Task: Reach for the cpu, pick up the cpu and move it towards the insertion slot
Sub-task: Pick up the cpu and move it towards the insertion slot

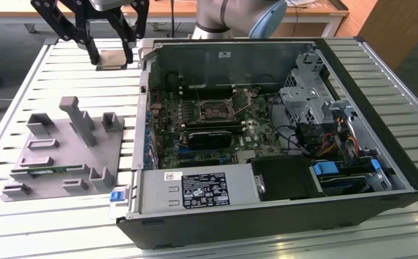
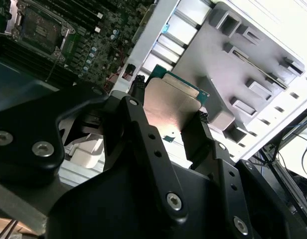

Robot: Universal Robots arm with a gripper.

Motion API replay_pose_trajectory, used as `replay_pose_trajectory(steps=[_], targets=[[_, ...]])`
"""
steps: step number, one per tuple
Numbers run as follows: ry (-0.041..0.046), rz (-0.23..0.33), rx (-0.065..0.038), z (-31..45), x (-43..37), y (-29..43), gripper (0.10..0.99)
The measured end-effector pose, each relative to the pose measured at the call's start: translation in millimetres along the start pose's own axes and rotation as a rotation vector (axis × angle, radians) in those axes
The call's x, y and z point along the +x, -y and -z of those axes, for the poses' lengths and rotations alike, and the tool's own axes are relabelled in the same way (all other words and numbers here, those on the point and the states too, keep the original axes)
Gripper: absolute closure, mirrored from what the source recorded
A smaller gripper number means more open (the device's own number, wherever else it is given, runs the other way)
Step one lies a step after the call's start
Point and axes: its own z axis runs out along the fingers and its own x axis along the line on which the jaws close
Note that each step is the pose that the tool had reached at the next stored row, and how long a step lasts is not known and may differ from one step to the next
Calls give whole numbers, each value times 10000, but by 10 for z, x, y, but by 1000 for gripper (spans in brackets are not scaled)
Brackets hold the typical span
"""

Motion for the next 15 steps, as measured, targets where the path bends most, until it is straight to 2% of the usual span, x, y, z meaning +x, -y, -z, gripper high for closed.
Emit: replay_pose_trajectory(steps=[15], targets=[[0, 0, 0, -1, -196, 0, 545]])
